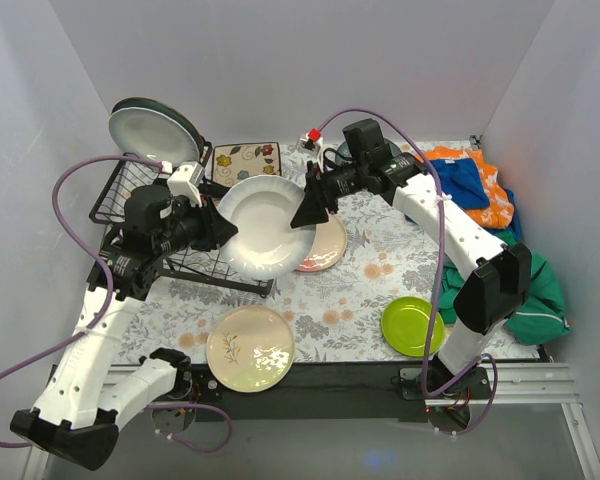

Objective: Load the plates into the dish rack
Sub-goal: Pass the plate from the left arm to the right

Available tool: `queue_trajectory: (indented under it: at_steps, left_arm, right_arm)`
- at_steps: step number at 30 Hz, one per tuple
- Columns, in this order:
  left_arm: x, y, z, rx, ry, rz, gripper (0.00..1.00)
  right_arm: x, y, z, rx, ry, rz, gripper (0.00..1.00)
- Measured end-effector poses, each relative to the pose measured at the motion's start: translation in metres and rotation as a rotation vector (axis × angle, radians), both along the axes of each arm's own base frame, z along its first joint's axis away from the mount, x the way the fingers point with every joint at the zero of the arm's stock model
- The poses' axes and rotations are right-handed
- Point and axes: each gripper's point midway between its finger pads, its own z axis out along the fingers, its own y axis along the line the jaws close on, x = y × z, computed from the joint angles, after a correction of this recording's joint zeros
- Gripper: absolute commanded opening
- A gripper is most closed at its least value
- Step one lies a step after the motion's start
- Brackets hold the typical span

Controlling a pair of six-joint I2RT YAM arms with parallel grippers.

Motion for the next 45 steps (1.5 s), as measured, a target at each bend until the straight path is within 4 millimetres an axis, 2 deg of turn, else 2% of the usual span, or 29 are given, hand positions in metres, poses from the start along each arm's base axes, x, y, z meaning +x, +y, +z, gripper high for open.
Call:
queue_trajectory:
  at_steps: [3, 4, 6, 9, 12, 13, 15, 16, 17, 20, 21, 25, 27, 28, 30, 32, 35, 38, 41, 45]
  left_arm:
    - [-0.001, 0.0, 0.001, 0.0, -0.002, 0.001, 0.0]
    - [-0.001, 0.001, 0.001, -0.001, -0.005, 0.001, 0.0]
    - [-0.001, 0.002, 0.002, -0.002, -0.01, 0.004, 0.0]
    - [-0.003, 0.003, 0.005, -0.004, -0.019, 0.007, 0.0]
    - [-0.003, 0.004, 0.006, -0.005, -0.025, 0.009, 0.0]
    - [-0.003, 0.004, 0.006, -0.006, -0.026, 0.01, 0.0]
    - [-0.003, 0.004, 0.005, -0.007, -0.026, 0.011, 0.0]
    - [-0.003, 0.004, 0.005, -0.007, -0.027, 0.011, 0.0]
    - [-0.003, 0.004, 0.003, -0.007, -0.024, 0.011, 0.0]
    - [-0.004, 0.004, 0.001, -0.002, -0.015, 0.011, 0.0]
    - [-0.004, 0.004, 0.0, -0.002, -0.012, 0.015, 0.0]
    - [-0.001, 0.008, -0.002, 0.005, -0.008, 0.036, 0.0]
    - [0.0, 0.008, -0.002, 0.004, -0.008, 0.042, 0.21]
    - [0.0, 0.009, -0.002, 0.002, -0.007, 0.047, 0.46]
    - [0.003, 0.009, 0.001, -0.01, -0.013, 0.066, 0.59]
    - [0.007, 0.009, 0.011, -0.038, -0.035, 0.089, 0.67]
    - [0.009, 0.013, 0.028, -0.069, -0.072, 0.132, 0.72]
    - [0.009, 0.02, 0.057, -0.097, -0.126, 0.18, 0.73]
    - [0.006, 0.031, 0.098, -0.12, -0.198, 0.233, 0.73]
    - [-0.001, 0.051, 0.167, -0.148, -0.326, 0.324, 0.75]
  right_arm:
    - [0.0, 0.003, 0.001, -0.001, 0.005, -0.01, 0.47]
    - [0.001, 0.005, 0.001, -0.002, 0.008, -0.016, 0.36]
    - [0.004, 0.007, 0.001, -0.005, 0.005, -0.035, 0.32]
    - [0.006, 0.008, 0.002, -0.007, 0.013, -0.052, 0.32]
    - [0.007, 0.01, 0.003, -0.001, 0.014, -0.053, 0.37]
    - [0.006, 0.01, 0.004, 0.0, 0.017, -0.054, 0.43]
    - [0.005, 0.011, 0.004, 0.0, 0.028, -0.055, 0.44]
    - [0.004, 0.013, 0.004, 0.0, 0.029, -0.052, 0.42]
    - [0.004, 0.014, 0.003, -0.001, 0.03, -0.051, 0.34]
    - [0.009, 0.017, -0.003, -0.007, 0.03, -0.056, 0.05]
    - [0.012, 0.018, -0.007, -0.021, 0.043, -0.075, 0.01]
    - [0.013, 0.02, -0.011, -0.026, 0.053, -0.076, 0.01]
    - [0.015, 0.02, -0.011, -0.029, 0.048, -0.084, 0.01]
    - [0.016, 0.021, -0.01, -0.03, 0.043, -0.089, 0.01]
    - [0.018, 0.022, -0.006, -0.027, 0.024, -0.095, 0.01]
    - [0.02, 0.023, -0.002, -0.03, 0.003, -0.108, 0.01]
    - [0.029, 0.026, 0.009, -0.027, -0.049, -0.143, 0.01]
    - [0.038, 0.025, 0.02, -0.021, -0.093, -0.178, 0.01]
    - [0.047, 0.025, 0.031, -0.015, -0.136, -0.218, 0.01]
    - [0.064, 0.029, 0.05, -0.003, -0.194, -0.275, 0.01]
